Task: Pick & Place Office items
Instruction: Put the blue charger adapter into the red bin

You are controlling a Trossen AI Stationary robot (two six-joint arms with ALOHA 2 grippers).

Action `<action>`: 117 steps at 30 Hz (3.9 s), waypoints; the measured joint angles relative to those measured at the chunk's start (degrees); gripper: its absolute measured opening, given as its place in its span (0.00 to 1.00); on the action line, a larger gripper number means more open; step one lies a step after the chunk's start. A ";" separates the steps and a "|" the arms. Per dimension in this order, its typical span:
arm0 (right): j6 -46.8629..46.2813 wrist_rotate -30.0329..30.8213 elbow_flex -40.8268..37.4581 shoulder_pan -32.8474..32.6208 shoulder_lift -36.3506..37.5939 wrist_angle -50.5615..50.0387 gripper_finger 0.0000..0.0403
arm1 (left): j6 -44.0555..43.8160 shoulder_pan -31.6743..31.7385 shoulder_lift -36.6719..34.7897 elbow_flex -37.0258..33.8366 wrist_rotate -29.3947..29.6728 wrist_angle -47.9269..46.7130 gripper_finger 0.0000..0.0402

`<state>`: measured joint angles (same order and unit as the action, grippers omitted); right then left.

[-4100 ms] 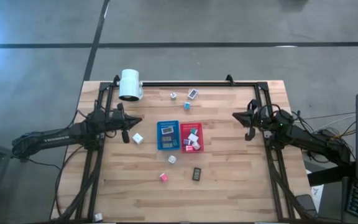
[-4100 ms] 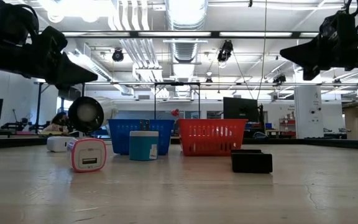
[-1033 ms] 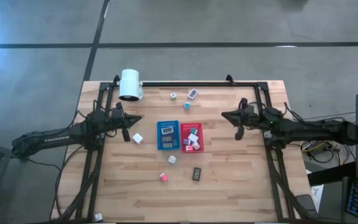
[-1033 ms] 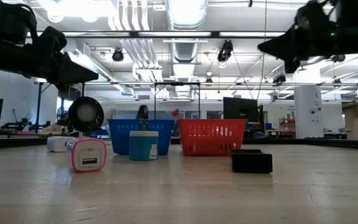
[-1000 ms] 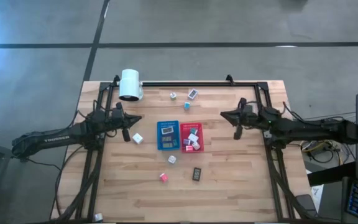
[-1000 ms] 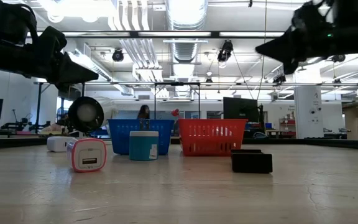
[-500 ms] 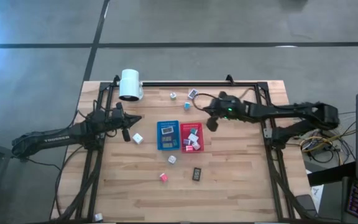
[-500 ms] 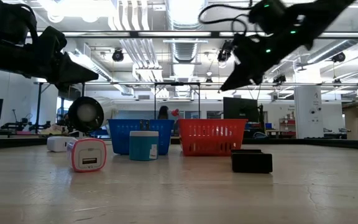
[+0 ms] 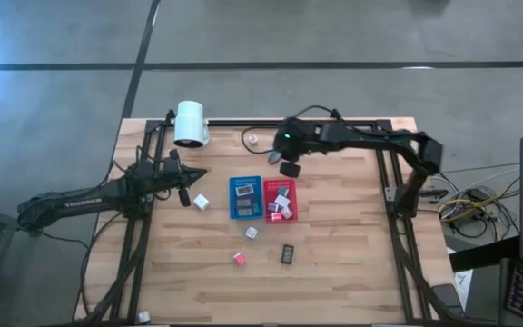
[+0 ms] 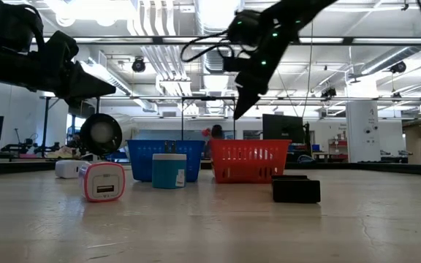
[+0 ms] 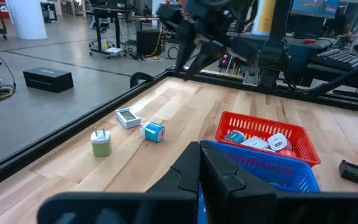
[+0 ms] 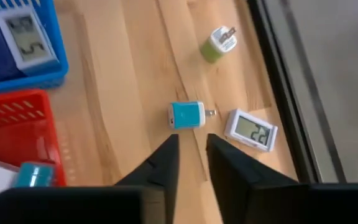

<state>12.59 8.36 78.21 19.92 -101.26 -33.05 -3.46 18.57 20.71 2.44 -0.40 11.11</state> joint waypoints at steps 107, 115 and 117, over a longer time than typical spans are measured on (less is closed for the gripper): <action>-17.10 -14.25 33.43 9.25 -31.12 -17.99 0.60 | 0.24 -0.02 0.00 0.00 -0.63 -0.42 0.03; -16.95 -14.86 32.03 9.23 -31.12 -16.14 0.60 | 0.67 -0.02 0.00 0.00 -0.61 -0.39 0.03; -17.06 -14.86 31.59 9.23 -31.12 -15.47 0.60 | 0.68 -0.02 0.01 0.00 -0.61 -0.32 0.03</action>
<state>-4.48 -6.50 109.80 29.15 -132.38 -48.52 -2.79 18.55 20.72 2.44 -1.02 10.80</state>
